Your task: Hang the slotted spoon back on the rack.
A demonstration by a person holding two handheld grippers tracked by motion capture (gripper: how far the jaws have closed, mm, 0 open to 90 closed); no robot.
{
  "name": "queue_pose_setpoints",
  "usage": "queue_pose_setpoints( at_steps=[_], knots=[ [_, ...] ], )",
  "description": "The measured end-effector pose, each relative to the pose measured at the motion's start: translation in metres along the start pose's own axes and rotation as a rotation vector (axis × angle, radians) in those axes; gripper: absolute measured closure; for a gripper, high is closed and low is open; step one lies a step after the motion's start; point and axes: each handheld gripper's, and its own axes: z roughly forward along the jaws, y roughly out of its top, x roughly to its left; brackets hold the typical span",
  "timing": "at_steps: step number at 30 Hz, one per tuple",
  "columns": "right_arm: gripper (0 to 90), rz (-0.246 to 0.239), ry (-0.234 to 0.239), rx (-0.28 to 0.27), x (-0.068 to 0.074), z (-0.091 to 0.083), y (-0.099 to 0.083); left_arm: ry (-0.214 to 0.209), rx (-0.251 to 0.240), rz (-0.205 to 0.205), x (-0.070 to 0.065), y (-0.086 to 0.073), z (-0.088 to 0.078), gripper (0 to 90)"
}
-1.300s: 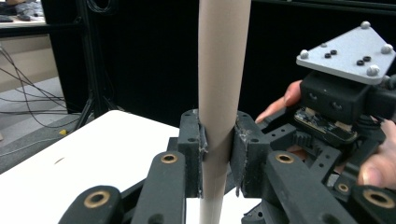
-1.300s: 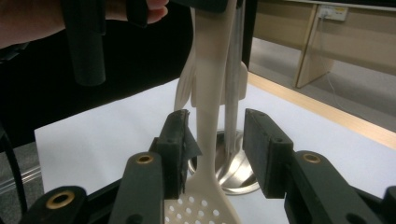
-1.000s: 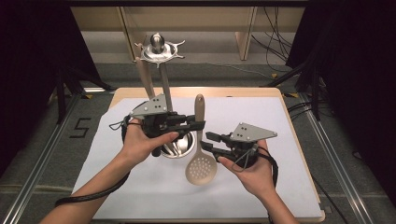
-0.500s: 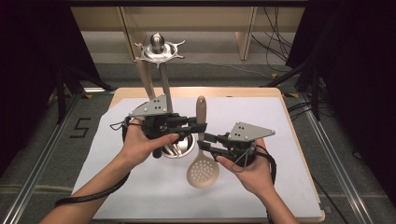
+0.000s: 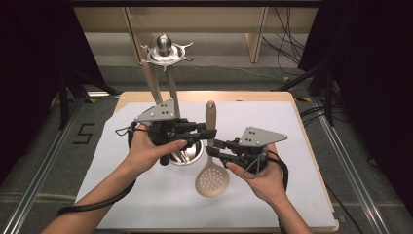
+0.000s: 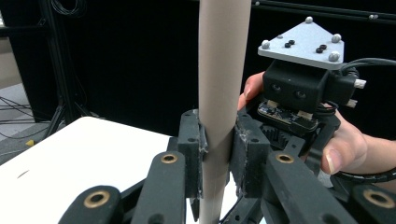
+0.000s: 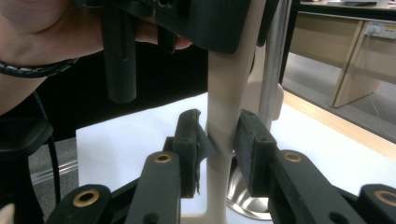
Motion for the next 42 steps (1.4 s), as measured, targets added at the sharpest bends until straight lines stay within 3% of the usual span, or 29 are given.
queue_pose_setpoints(
  at_steps=[3, 9, 11, 12, 17, 18, 19, 21, 22, 23, 24, 25, 26, 28, 30, 32, 38, 42],
  knots=[
    [71.9, -0.034, 0.008, -0.018, -0.003, 0.000, 0.001, -0.001, -0.001, -0.001, 0.000, 0.000, 0.000, 74.9],
    [72.4, -0.020, 0.018, -0.015, -0.006, 0.000, 0.001, -0.007, 0.000, -0.007, -0.001, 0.000, -0.001, 74.9],
    [73.9, 0.006, 0.023, -0.010, -0.005, 0.001, 0.001, -0.013, -0.001, -0.006, -0.001, 0.000, 0.000, 74.9],
    [75.7, -0.032, 0.027, -0.023, -0.008, 0.003, 0.001, -0.014, -0.002, -0.006, -0.001, 0.000, 0.000, 74.9],
    [77.8, 0.019, 0.024, -0.013, -0.005, 0.003, 0.000, -0.010, -0.012, -0.008, 0.000, -0.001, 0.000, 74.8],
    [77.9, 0.051, -0.008, -0.006, -0.002, 0.002, 0.000, -0.007, -0.016, -0.007, 0.000, -0.001, 0.000, 74.7],
    [78.0, 0.032, 0.000, -0.007, -0.002, 0.003, 0.001, -0.003, -0.023, -0.007, 0.000, -0.001, 0.000, 74.2],
    [78.1, 0.038, -0.033, 0.002, 0.001, 0.003, 0.002, 0.000, -0.038, -0.017, 0.000, -0.001, 0.000, 68.9],
    [78.1, 0.045, -0.054, 0.016, 0.003, 0.004, 0.002, 0.015, -0.042, -0.009, 0.000, -0.001, 0.001, 64.3],
    [78.1, 0.006, -0.101, 0.008, 0.003, 0.005, 0.002, 0.023, -0.043, -0.006, 0.000, -0.001, 0.001, 61.3],
    [78.1, 0.027, -0.113, 0.021, 0.005, 0.005, 0.002, 0.033, -0.047, -0.003, 0.000, -0.001, 0.001, 59.7],
    [78.1, 0.016, -0.134, 0.018, 0.005, 0.006, 0.002, 0.050, -0.046, 0.013, -0.001, -0.002, 0.001, 57.9],
    [78.1, 0.052, -0.166, 0.031, 0.009, 0.005, 0.001, 0.062, -0.044, 0.028, -0.002, -0.003, 0.001, 56.7],
    [78.2, 0.068, -0.190, 0.034, 0.009, 0.006, 0.001, 0.083, -0.048, 0.036, -0.002, -0.004, 0.001, 54.6],
    [78.2, 0.041, -0.227, 0.034, 0.010, 0.005, 0.002, 0.103, -0.052, 0.036, -0.003, -0.006, 0.003, 53.9],
    [78.2, 0.079, -0.235, 0.037, 0.013, 0.006, 0.002, 0.106, -0.055, 0.040, -0.003, -0.007, 0.004, 54.1],
    [78.2, 0.073, -0.272, 0.044, 0.016, 0.008, 0.002, 0.115, -0.050, 0.038, -0.004, -0.010, 0.006, 55.7],
    [78.2, 0.113, -0.288, 0.049, 0.019, 0.009, 0.003, 0.126, -0.052, 0.036, -0.004, -0.012, 0.007, 56.4]
  ],
)
